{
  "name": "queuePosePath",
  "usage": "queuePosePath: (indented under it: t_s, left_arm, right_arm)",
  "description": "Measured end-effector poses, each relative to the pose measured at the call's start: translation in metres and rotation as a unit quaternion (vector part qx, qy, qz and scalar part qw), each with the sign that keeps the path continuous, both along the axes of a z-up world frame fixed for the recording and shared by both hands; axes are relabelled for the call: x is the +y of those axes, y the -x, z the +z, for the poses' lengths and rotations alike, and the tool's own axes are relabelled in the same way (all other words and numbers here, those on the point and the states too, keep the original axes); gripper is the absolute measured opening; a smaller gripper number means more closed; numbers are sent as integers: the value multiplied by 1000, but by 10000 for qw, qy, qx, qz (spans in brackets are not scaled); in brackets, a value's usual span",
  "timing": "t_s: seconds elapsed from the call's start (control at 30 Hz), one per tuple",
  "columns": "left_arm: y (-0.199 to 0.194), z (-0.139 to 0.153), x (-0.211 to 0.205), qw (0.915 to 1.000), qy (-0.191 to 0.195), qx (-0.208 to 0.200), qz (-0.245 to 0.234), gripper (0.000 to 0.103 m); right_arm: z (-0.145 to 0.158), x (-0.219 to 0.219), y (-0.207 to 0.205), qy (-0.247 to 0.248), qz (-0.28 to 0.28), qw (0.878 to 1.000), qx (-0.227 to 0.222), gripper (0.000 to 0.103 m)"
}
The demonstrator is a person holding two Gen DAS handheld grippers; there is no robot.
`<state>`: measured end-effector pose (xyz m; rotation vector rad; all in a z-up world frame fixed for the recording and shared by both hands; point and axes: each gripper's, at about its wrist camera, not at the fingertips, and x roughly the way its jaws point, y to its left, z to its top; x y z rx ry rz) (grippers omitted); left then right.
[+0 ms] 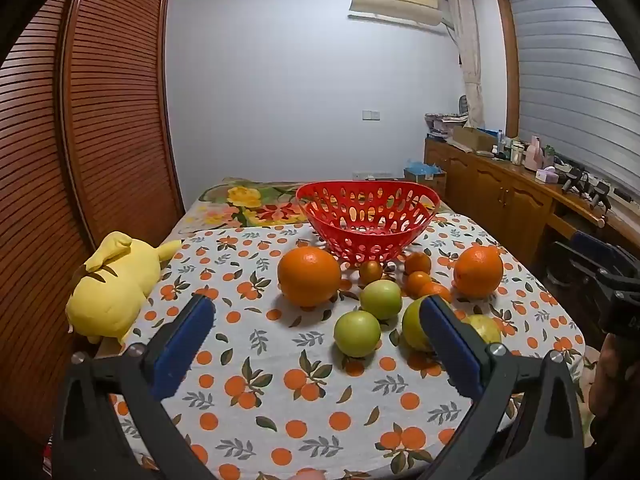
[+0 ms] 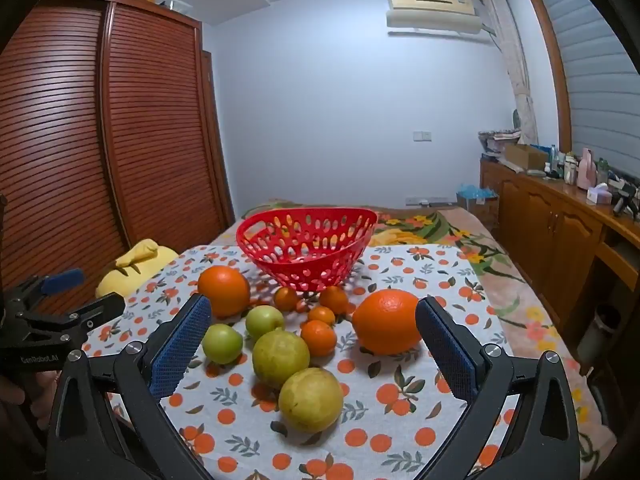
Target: Organize fruits
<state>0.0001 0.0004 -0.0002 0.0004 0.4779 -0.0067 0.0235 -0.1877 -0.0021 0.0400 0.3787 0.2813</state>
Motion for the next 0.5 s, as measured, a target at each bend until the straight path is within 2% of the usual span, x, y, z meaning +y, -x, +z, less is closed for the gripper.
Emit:
queuePosePath:
  t_s: [0.5]
  left_arm:
    - [2,6,0,10000,-4,-70,-18,103]
  right_arm:
    - [1,1,3,24,6,10000,-38,103]
